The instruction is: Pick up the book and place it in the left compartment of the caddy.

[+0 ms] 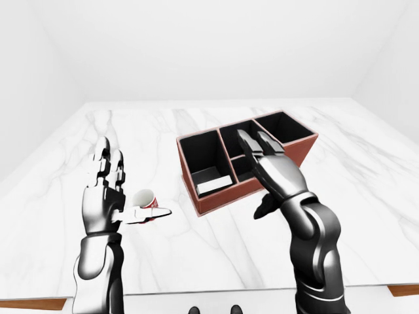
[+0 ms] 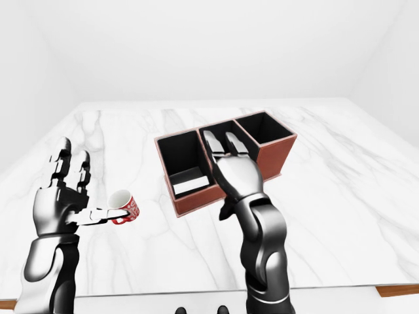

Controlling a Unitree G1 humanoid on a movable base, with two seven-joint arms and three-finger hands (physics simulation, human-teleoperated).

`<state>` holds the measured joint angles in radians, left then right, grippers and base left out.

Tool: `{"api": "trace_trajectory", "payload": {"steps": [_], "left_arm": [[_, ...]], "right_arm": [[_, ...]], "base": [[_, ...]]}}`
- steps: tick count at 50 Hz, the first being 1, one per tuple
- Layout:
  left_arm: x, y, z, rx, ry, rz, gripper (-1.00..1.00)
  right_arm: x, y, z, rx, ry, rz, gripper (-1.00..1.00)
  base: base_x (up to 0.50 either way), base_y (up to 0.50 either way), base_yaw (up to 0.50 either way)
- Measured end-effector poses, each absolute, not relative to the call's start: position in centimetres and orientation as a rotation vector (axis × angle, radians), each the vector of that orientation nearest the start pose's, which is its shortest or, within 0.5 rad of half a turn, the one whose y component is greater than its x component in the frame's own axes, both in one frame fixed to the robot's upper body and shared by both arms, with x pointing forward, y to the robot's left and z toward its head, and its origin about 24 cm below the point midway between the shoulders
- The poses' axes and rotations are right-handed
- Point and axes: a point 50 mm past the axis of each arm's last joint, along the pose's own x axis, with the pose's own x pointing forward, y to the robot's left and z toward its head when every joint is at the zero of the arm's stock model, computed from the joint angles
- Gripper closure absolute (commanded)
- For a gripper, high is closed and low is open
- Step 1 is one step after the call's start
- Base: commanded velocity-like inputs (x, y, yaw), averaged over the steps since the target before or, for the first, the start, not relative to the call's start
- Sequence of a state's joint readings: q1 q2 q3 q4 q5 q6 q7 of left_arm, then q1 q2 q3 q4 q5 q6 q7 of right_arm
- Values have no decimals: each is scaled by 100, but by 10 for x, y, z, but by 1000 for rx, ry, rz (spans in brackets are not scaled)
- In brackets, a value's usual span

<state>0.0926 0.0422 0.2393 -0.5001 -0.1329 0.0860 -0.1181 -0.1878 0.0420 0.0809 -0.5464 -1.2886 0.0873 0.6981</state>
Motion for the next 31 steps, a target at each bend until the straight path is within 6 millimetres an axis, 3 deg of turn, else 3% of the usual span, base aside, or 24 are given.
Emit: {"api": "trace_trajectory", "payload": {"steps": [14, 31], "left_arm": [[203, 203, 144, 25, -401, 127, -100], [195, 199, 145, 32, -416, 142, -100]], "right_arm": [[210, -138, 174, -1019, -303, 167, -100], [185, -172, 172, -658, -393, 11, -100]], "base": [[0, 0, 0], [0, 0, 0]]}}
